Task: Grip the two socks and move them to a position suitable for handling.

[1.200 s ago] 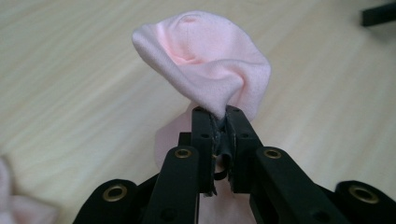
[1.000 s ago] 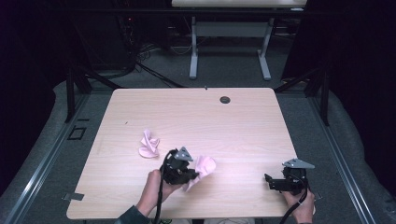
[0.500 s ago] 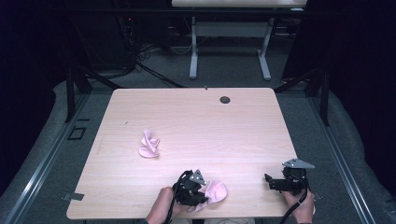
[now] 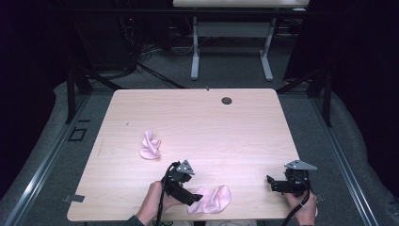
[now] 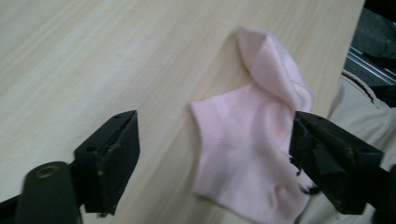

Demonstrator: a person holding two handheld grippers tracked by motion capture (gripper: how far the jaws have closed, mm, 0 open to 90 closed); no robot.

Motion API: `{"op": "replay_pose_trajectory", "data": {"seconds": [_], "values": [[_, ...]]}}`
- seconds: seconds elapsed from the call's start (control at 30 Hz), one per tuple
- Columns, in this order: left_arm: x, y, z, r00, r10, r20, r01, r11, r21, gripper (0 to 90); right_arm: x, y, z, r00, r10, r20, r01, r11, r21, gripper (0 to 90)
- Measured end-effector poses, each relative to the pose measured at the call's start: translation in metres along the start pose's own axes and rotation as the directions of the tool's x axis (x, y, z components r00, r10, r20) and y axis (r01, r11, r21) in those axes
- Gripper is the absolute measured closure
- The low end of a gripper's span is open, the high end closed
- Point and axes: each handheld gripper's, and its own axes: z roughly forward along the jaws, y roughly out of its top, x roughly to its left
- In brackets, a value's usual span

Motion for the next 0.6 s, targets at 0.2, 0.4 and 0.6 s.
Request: {"op": "replay_pose_trajectory", "data": {"seconds": [0.2, 0.4, 0.6], "values": [[0.028, -0.002, -0.026, 0.9951, -0.054, -0.083, 0.051, 0.998, -0.037, 8.1, 0.0, 0.0, 0.0, 1.0, 0.0, 0.0, 0.0, 1.0, 0.0, 2.8], [0.066, -0.009, -0.053, 0.9771, -0.136, -0.164, 0.123, 0.9887, -0.085, 0.0, 0.0, 0.0, 0.0, 1.0, 0.0, 0.0, 0.0, 1.0, 0.0, 2.7], [0.096, -0.016, -0.067, 0.9571, -0.199, -0.21, 0.18, 0.9779, -0.106, 0.0, 0.0, 0.0, 0.0, 1.0, 0.001, 0.0, -0.001, 1.0, 0.0, 2.7]]}}
